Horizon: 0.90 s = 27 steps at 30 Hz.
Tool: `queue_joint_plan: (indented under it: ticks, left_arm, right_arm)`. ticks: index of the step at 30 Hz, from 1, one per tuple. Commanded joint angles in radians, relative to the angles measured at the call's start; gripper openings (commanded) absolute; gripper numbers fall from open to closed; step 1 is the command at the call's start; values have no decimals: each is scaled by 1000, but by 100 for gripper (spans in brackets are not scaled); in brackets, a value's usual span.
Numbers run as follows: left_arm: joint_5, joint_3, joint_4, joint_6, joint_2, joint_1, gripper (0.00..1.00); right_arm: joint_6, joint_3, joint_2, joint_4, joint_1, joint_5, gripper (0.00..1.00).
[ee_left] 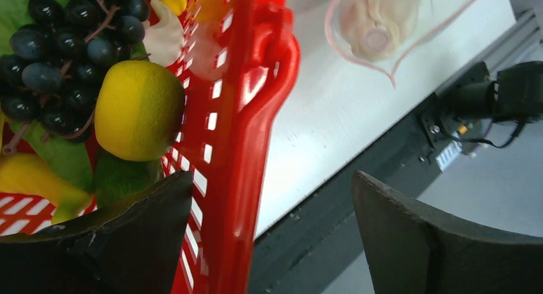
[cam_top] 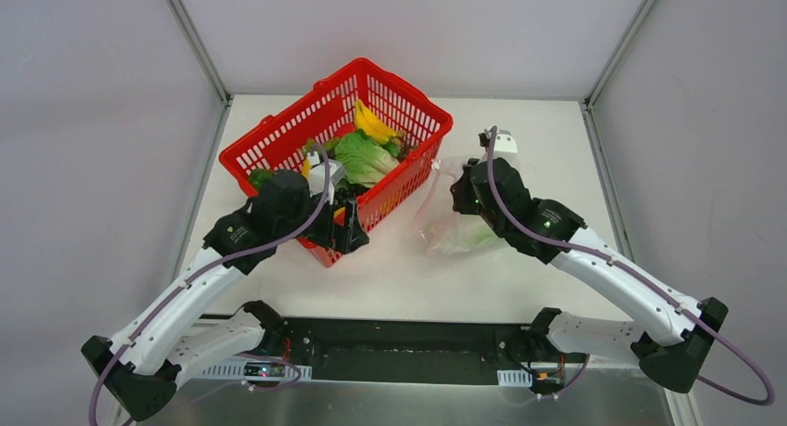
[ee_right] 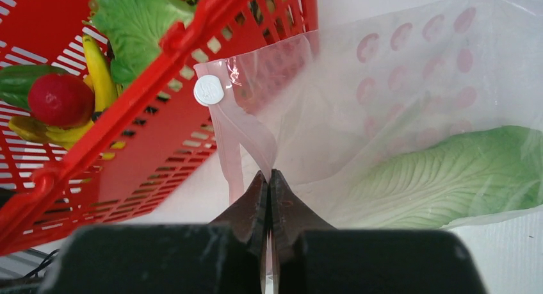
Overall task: Place the food in the zip-top bag and seal the zipper
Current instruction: Move the bin to the center of the board, then pick up the fake vegetable from the bin.
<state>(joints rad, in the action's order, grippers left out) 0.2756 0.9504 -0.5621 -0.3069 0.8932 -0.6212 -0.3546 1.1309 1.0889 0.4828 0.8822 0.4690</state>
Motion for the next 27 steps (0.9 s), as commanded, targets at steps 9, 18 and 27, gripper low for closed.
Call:
queue_joint_plan:
  ticks: [9, 18, 27]
  left_arm:
    - [-465, 400, -291, 24, 73, 15, 99]
    - [-462, 440, -250, -54, 304, 313, 96]
    - [-625, 423, -276, -111, 514, 347, 95]
  right_arm:
    - [-11, 8, -85, 25, 0, 81, 0]
    - [-38, -14, -97, 36, 1, 56, 0]
    - [-47, -8, -95, 48, 1, 29, 0]
